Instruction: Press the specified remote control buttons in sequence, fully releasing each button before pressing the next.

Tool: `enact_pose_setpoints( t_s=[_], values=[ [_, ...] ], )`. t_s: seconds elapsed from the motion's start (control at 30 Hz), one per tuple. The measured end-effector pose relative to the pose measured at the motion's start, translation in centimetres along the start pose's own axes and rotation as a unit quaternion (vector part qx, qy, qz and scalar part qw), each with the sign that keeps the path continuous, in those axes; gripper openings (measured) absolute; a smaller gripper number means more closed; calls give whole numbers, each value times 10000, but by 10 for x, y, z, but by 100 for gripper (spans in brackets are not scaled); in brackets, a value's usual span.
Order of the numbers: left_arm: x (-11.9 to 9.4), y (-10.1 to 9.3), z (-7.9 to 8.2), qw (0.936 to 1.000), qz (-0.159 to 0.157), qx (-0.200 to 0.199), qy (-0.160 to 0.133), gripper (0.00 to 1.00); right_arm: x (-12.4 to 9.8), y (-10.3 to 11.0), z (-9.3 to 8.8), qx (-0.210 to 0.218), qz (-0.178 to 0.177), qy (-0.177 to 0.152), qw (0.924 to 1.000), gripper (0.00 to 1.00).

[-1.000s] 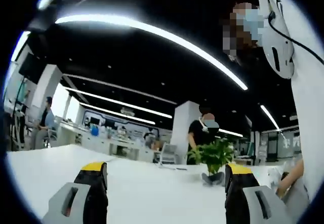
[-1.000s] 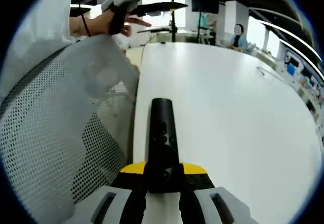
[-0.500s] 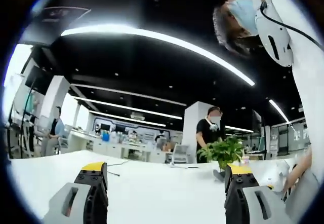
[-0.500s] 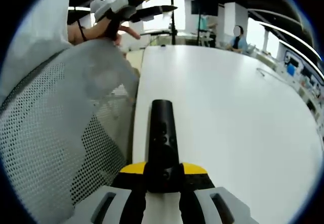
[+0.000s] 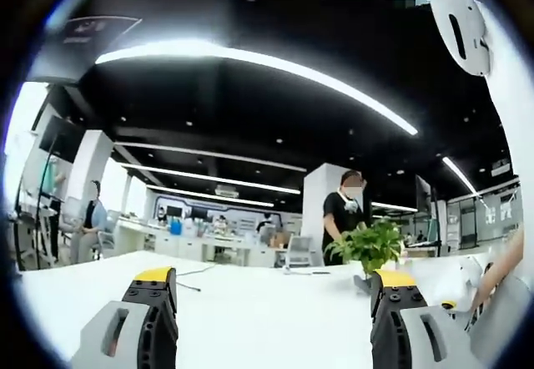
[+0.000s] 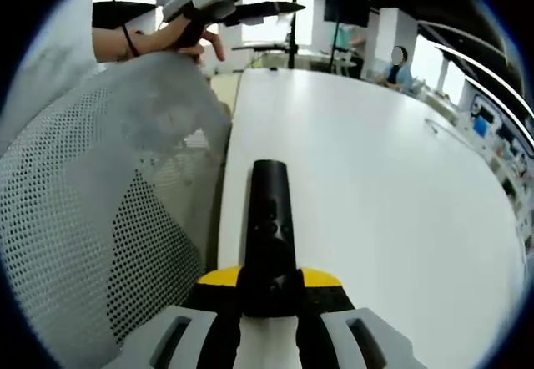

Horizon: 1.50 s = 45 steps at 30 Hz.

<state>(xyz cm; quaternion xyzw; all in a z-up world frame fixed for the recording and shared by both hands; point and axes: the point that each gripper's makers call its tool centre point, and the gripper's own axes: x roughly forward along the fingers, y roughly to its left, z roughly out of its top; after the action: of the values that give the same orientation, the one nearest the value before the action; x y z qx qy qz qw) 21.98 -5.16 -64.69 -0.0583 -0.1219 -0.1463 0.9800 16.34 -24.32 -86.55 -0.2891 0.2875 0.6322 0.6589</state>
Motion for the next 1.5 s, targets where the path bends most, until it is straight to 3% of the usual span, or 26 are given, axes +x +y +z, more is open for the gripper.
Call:
enact_pose_setpoints(
  t_s=[0.17,0.3,0.47,0.6,0.73,1.1,1.5],
  values=[
    [-2,-4,-2,9998,-135,-122,15,100,0,0,0,27,6,-48,10000,22],
    [1,-11,-19,9987,-256,8,451,98,0,0,0,46,-9,7,10000,22],
    [-2,-8,-13,9993,-206,-79,294,98,0,-2,0,-41,0,78,10000,21],
    [-1,-10,-20,9986,-234,-43,482,98,-1,-5,-1,-4,-2,120,9999,21],
    [-1,-8,-19,9989,-180,-30,441,97,-2,-12,0,-15,29,183,9998,21],
    [-2,3,-30,9971,25,-243,715,95,2,-34,2,-83,103,199,9997,21],
    [-3,2,-37,9956,-6,-112,925,93,3,-69,6,-90,22,160,9998,21]
  ],
)
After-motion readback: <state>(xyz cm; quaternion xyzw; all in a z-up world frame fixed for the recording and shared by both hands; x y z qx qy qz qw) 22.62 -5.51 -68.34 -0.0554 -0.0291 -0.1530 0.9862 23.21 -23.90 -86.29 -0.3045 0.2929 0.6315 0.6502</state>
